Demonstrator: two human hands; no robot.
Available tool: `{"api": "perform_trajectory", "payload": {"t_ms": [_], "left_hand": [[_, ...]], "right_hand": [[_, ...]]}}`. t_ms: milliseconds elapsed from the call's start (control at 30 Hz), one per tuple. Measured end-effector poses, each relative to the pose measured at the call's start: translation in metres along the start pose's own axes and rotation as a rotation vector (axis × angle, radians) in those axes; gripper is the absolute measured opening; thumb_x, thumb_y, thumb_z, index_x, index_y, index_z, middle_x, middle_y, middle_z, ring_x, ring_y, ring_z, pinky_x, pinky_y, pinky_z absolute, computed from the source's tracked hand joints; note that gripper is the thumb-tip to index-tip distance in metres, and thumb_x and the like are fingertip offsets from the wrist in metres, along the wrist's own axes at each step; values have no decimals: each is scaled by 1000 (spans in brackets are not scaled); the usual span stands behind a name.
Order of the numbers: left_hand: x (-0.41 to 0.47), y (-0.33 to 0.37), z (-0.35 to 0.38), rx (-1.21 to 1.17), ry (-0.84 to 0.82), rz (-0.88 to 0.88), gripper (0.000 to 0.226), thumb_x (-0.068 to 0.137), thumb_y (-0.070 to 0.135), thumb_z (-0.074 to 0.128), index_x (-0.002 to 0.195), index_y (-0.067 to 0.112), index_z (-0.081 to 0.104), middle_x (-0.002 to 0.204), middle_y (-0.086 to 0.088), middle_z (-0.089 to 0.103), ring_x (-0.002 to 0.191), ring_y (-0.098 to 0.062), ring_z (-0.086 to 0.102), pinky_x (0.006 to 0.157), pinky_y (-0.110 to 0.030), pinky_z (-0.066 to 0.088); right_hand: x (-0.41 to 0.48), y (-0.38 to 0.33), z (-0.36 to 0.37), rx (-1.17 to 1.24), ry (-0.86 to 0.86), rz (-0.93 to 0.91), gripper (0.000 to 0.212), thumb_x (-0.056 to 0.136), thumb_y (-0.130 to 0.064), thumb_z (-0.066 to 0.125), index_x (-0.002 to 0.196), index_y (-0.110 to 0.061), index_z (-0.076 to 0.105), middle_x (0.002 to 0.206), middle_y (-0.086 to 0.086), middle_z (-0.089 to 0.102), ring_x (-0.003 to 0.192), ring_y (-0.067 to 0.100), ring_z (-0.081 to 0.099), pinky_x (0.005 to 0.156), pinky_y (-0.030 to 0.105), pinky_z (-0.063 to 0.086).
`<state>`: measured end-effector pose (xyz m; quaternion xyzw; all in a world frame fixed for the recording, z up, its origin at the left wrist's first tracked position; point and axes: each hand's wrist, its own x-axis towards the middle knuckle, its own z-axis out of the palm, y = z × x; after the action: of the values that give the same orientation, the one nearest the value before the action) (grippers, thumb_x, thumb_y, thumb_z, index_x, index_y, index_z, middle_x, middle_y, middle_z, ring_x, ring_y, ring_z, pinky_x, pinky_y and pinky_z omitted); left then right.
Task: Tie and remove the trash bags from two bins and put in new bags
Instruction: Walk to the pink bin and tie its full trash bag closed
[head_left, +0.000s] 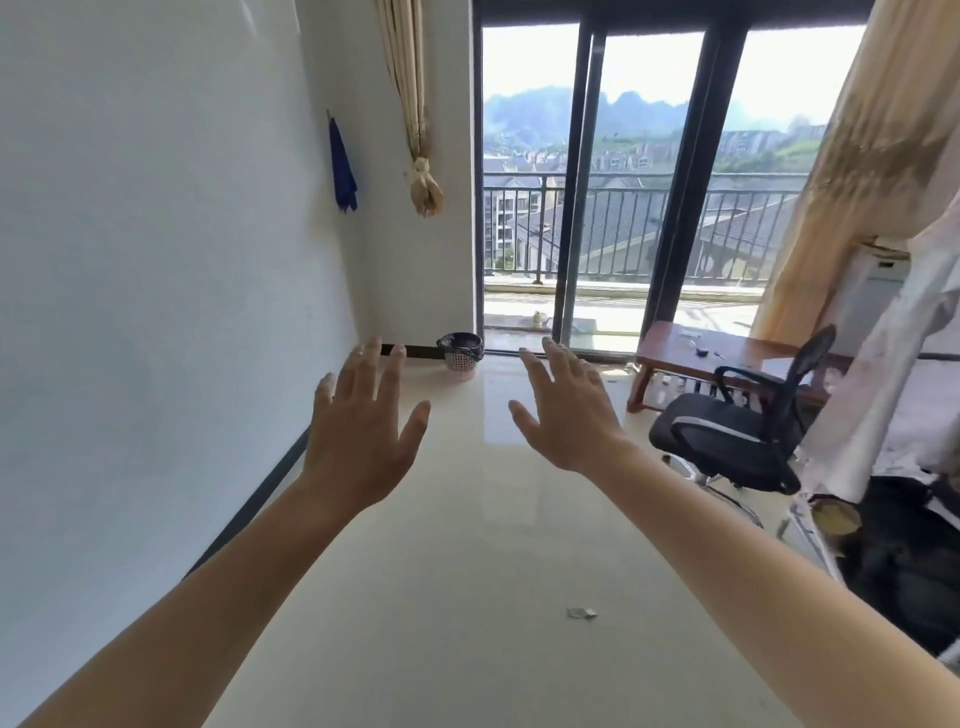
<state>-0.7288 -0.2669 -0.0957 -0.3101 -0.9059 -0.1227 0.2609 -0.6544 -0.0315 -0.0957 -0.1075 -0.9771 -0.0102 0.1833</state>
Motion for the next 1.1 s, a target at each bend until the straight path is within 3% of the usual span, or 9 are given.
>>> {"api": "perform_trajectory", "payload": {"t_ms": [267, 400, 733, 867, 1000, 1100], "left_hand": [[231, -87, 140, 28, -84, 9, 72, 96, 55, 20, 153, 13, 26, 161, -18, 19, 147, -35, 23, 112, -58, 26], [337, -96, 197, -1, -92, 39, 71, 96, 56, 21, 153, 15, 28, 161, -17, 21, 147, -36, 21, 113, -58, 24], [588, -111, 420, -2, -173, 21, 74, 93, 62, 11, 155, 21, 20, 163, -14, 12, 149, -33, 17, 115, -57, 22], [694, -134, 464, -3, -118, 0, 71, 96, 59, 15, 154, 19, 24, 162, -15, 16, 148, -33, 20, 115, -56, 23], [775, -176, 514, -28, -87, -83, 71, 95, 58, 18, 153, 17, 29, 161, -16, 21, 148, -33, 20, 115, -55, 24], [827, -216, 575, -25, -103, -139, 72, 94, 58, 18, 152, 16, 31, 159, -17, 24, 147, -35, 22, 113, -54, 25]], "right_hand": [[242, 46, 105, -25, -52, 10, 69, 101, -53, 34, 158, -19, 15, 165, 16, 10, 152, 31, 12, 122, 43, 10], [334, 91, 136, -20, -27, 52, 69, 101, -55, 32, 158, -19, 18, 165, 15, 13, 152, 31, 14, 122, 44, 10], [604, 224, 285, -4, -46, 82, 71, 100, -61, 26, 157, -19, 21, 165, 15, 14, 152, 32, 14, 123, 48, 13], [732, 260, 313, -8, -34, 47, 71, 99, -62, 25, 157, -19, 24, 165, 15, 16, 151, 34, 16, 122, 48, 14], [844, 265, 353, 42, -55, 10, 81, 92, -67, 9, 156, -20, 26, 164, 14, 18, 152, 32, 15, 121, 47, 15], [916, 269, 400, 54, -77, -44, 71, 99, -62, 23, 156, -20, 26, 164, 14, 17, 152, 32, 14, 122, 46, 12]]}}
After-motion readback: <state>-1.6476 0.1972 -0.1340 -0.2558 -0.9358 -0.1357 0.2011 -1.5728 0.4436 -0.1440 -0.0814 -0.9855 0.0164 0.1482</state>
